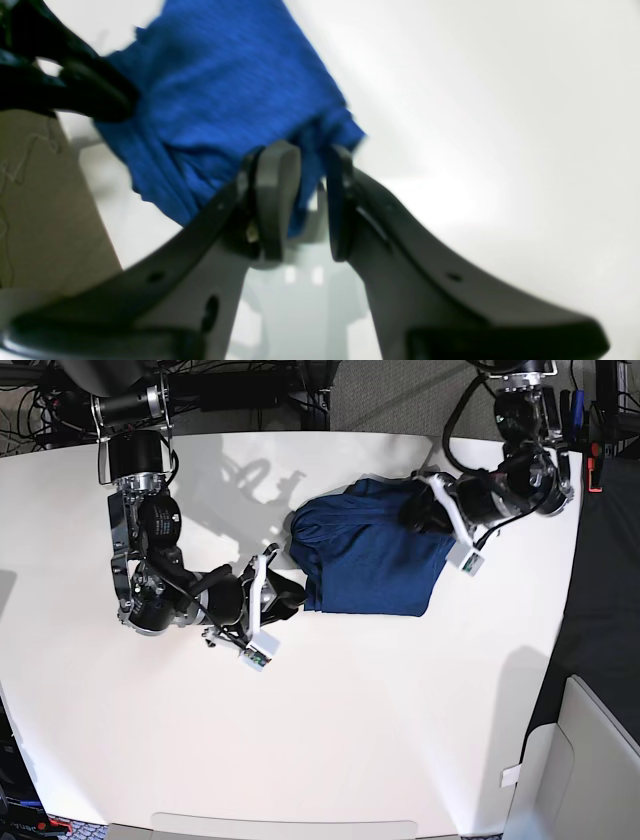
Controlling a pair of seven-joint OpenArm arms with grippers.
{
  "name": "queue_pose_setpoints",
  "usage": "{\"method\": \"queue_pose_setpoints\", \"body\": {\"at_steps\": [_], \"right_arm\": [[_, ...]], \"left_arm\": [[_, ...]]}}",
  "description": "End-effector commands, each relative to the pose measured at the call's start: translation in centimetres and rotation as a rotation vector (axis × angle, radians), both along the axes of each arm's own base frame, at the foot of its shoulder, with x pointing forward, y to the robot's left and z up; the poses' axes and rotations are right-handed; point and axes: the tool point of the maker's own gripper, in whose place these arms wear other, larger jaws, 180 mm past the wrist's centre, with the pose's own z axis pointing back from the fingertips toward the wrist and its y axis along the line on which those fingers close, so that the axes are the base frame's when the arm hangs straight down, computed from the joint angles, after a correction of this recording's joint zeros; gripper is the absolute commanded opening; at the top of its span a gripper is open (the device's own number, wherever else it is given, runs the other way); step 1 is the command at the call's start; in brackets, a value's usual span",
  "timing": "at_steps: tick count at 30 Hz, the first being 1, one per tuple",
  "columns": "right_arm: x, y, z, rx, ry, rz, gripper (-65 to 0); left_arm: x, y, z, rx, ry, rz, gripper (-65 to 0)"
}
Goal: Fold the T-shirt properly
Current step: 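Grasp opposite corners of the bundle with both grippers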
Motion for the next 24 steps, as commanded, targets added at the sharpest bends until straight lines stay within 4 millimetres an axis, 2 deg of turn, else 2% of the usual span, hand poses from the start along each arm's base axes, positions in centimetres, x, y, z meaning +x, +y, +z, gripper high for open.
{"method": "queue_pose_setpoints", "body": {"at_steps": [1,5,7,13,17,22,24], "right_arm": [[1.1,0.5,2.0,0.037,-0.055,0.003,-52.7],[1.4,1.4,2.2,0.057,-0.049,0.008,-52.7],[1.4,1.8,2.2,0.068,-0.043,0.011,-52.7],[1.5,2.3,2.3,0.06,-0.05,0.01,-52.6],[1.3,2.3,2.0,0.059,-0.044,0.01,-52.6],[1.3,2.0,1.9,0.053,-0.044,0.008,-52.6],[1.3,2.0,1.9,0.053,-0.044,0.008,-52.6]], "left_arm": [[-0.2,1.1,0.3,0.037,-0.008,-0.017,-58.6],[-1.6,3.6,-0.4,0.112,0.033,-0.034,-58.6],[-1.8,4.1,-0.3,0.126,0.033,-0.037,-58.6],[-1.5,3.1,1.9,0.14,-0.048,-0.072,-57.9],[-0.5,2.5,3.3,0.12,-0.122,-0.064,-50.6],[0.0,4.8,4.5,0.12,-0.156,0.069,-38.8],[0.1,5.1,4.4,0.119,-0.15,0.089,-37.2]]}}
